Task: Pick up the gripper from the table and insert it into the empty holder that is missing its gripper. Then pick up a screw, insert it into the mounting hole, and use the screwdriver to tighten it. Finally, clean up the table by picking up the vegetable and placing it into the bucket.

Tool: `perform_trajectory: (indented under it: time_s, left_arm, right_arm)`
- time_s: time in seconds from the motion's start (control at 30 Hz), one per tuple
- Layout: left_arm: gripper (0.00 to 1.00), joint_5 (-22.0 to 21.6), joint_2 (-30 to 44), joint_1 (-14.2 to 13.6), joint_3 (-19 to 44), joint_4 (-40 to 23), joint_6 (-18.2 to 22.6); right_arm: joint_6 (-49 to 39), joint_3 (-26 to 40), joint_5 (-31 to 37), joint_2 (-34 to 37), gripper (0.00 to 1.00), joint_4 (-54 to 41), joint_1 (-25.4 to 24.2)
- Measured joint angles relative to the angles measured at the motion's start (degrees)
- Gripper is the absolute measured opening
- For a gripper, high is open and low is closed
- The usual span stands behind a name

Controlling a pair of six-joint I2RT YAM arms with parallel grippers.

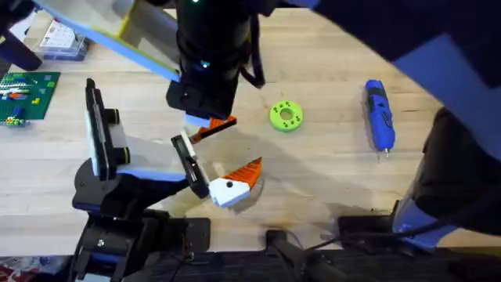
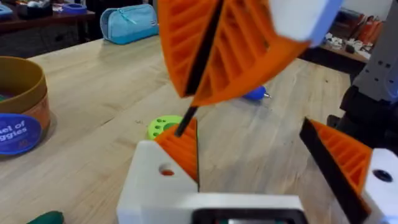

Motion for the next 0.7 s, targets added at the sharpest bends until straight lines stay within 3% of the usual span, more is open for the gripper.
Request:
perform_trajectory:
  time_s: [0.7]
  left_arm:
    - [0.99,0.0,0.0,0.0,0.0,0.0,-0.02]
  right_arm:
    - [-0.06,0.0,0.0,0.86,0.003,0.15,0.0]
